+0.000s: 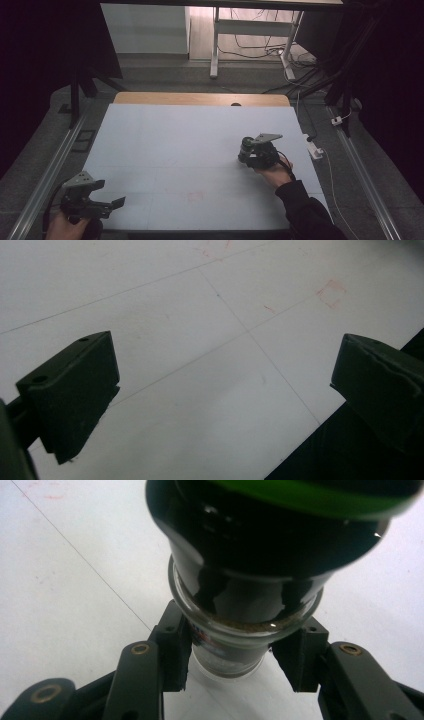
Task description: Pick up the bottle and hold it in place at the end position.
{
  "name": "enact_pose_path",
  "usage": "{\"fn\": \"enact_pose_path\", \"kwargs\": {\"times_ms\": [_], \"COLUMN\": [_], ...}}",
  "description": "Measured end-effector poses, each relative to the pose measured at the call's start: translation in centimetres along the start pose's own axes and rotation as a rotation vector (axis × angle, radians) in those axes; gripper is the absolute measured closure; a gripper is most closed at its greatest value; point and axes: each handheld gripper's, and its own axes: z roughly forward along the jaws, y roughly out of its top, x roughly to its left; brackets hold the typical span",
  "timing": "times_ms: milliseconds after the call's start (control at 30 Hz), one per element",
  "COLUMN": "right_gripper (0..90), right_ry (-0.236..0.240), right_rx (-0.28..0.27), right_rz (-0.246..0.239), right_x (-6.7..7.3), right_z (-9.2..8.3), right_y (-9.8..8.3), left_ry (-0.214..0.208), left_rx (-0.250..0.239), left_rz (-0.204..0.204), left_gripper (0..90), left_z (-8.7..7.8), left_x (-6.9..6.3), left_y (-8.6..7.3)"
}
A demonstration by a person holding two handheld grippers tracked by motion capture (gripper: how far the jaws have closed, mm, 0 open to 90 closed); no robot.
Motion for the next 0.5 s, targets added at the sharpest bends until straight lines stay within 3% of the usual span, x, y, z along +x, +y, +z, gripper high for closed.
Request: {"fn": "enact_pose_path", "kwargs": {"times_ms": [367,500], "right_gripper": [52.2,52.2], "right_ry": [0.014,0.025], "right_rx": [-0.020,-0.023], "right_rz": [0.035,0.018], "right_x": [0.8,1.3], "right_z": [0.0,0.2], "right_y": [1.6,2.1], "left_ry": [-0.001,-0.001], "left_rx": [0.001,0.000], "left_rz": [-0.002,-0.003], "left_gripper": [0.3,0.4], "left_z": [0.0,0.0], "left_x": [0.0,0.1], "left_y": [0.0,0.0]}}
